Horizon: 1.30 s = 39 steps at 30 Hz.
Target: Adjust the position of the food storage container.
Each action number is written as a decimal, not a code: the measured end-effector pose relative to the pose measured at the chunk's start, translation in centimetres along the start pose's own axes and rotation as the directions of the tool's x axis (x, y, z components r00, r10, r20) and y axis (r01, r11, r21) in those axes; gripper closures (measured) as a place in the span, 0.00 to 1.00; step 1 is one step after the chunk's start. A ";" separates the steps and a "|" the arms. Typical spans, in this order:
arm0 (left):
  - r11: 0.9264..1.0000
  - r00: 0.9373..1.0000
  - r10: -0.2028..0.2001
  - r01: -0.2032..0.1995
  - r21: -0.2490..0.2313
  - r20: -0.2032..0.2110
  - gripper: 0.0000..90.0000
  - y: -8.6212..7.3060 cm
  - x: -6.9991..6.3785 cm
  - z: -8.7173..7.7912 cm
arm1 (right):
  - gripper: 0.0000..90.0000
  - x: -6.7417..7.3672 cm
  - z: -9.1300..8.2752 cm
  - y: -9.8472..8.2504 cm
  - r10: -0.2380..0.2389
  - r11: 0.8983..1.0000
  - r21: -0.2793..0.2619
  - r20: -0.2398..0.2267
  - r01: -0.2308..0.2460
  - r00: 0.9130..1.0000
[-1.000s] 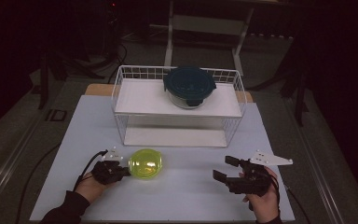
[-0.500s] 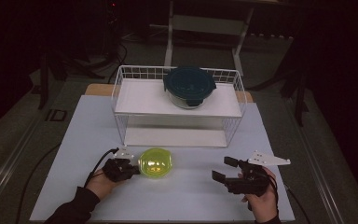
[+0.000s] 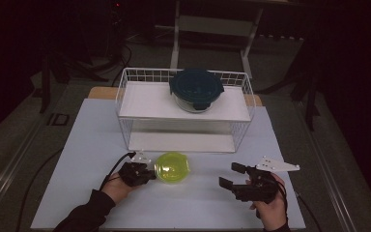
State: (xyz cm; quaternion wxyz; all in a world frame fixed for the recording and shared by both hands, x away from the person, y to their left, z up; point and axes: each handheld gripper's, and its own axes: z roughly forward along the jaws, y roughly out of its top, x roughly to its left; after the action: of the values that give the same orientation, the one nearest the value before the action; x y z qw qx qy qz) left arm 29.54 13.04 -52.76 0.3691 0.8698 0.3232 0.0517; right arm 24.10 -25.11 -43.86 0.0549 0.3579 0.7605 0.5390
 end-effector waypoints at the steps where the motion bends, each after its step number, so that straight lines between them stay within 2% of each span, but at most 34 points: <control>1: 1.000 1.000 -0.003 0.003 -0.002 -0.004 0.98 0.1 0.0 0.1 | 0.21 0.0 0.0 0.0 0.002 1.000 0.000 -0.001 -0.002 1.000; 9: 1.000 1.000 -0.010 0.010 -0.004 0.000 0.98 0.9 -0.1 0.7 | 0.21 -0.1 0.1 0.0 0.006 1.000 0.002 -0.001 -0.006 1.000; 21: 1.000 0.999 0.014 -0.014 0.013 0.033 0.98 2.5 -0.9 2.8 | 0.21 -0.2 -0.1 -0.2 0.004 1.000 0.004 0.005 -0.004 1.000; 30: 0.999 0.998 0.027 -0.028 0.017 0.049 0.98 3.8 -1.2 3.7 | 0.21 -0.3 -0.1 -0.3 0.005 1.000 0.008 0.007 -0.005 1.000; 35: 0.999 0.998 0.033 -0.034 0.015 0.055 0.98 4.1 -1.2 3.6 | 0.21 -0.3 0.0 -0.4 -0.001 1.000 0.010 0.008 0.001 1.000; 39: 1.000 0.999 0.027 -0.028 0.010 0.037 0.98 3.9 -1.3 2.7 | 0.21 -0.2 0.0 -0.3 -0.004 1.000 0.012 0.010 0.004 1.000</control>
State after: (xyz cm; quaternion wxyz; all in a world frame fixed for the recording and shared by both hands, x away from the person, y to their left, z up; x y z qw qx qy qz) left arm 31.42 8.64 -51.88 0.3699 0.8769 0.3045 0.0388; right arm 24.09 -25.29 -44.18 0.0576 0.3592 0.7641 0.5327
